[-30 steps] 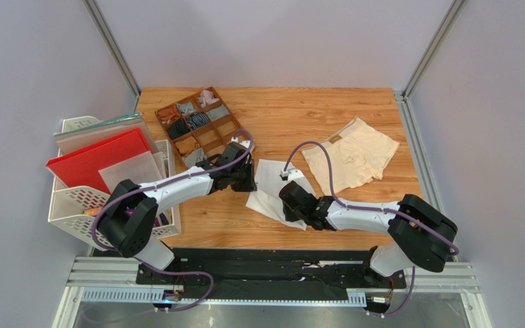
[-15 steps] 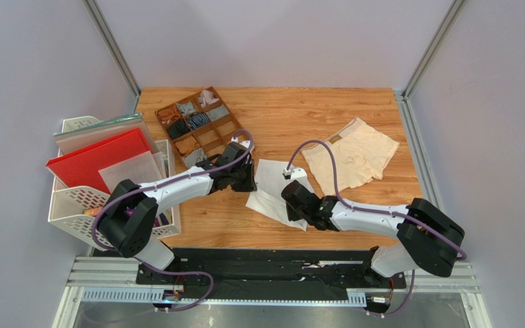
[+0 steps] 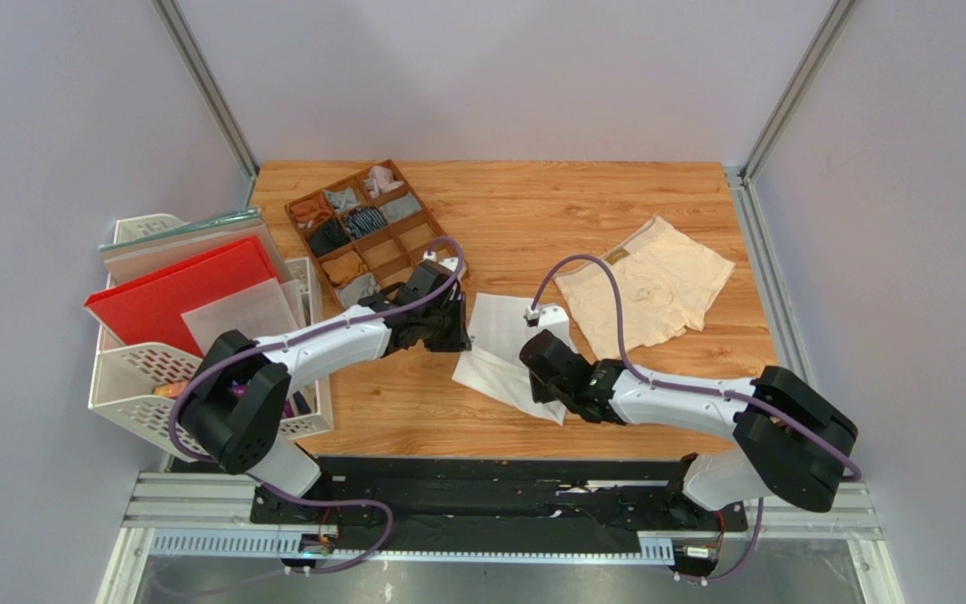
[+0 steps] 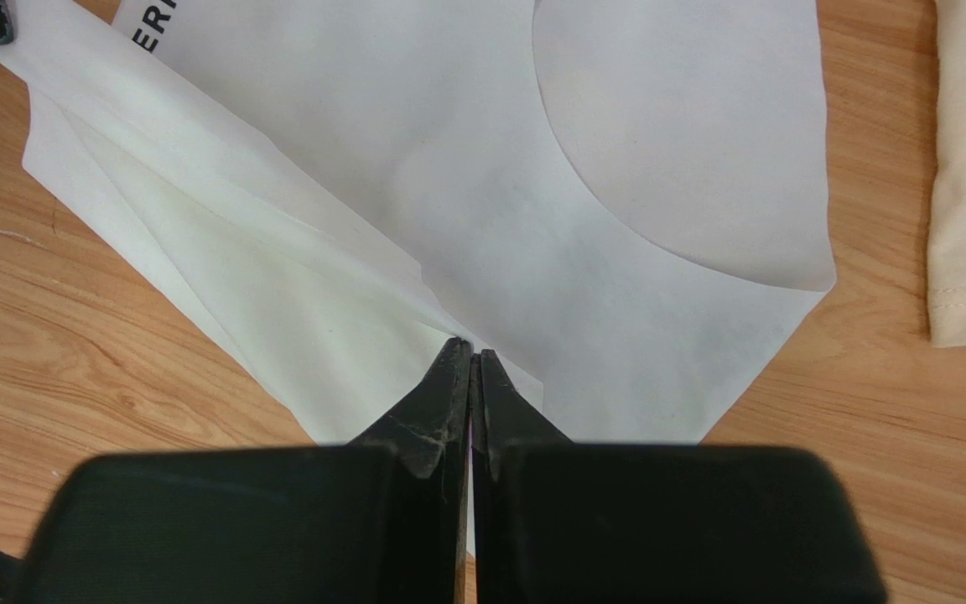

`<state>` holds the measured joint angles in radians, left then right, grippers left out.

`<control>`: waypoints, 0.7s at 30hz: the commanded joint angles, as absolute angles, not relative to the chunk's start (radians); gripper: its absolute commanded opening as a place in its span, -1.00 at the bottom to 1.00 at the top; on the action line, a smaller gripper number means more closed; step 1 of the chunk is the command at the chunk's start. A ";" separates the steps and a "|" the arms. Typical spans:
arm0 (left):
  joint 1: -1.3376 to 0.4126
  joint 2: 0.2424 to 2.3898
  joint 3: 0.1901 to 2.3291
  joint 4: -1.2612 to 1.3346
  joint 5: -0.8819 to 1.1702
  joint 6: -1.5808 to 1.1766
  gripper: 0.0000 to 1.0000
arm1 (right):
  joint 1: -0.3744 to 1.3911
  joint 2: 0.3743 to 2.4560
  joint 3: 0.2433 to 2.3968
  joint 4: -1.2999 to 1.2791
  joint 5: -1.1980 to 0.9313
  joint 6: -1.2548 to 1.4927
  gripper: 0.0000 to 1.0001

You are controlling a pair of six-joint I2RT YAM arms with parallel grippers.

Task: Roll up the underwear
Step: Fold the underwear at the center of the board.

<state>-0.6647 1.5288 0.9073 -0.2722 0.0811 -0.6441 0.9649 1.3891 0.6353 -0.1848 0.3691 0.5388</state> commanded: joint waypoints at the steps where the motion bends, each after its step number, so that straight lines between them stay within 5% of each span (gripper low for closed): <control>1: -0.655 1.543 0.959 -0.262 0.094 -0.620 -1.00 | 0.948 1.373 0.670 -0.147 0.422 0.512 -1.00; 21: -0.598 1.673 1.081 -0.270 0.137 -0.588 -1.00 | 0.836 1.482 0.767 -0.075 0.419 0.439 -1.00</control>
<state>-0.6117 1.6432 1.0233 -0.2726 0.1162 -0.6174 0.8612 1.4590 0.7090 -0.1291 0.4011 0.4740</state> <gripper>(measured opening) 0.003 0.003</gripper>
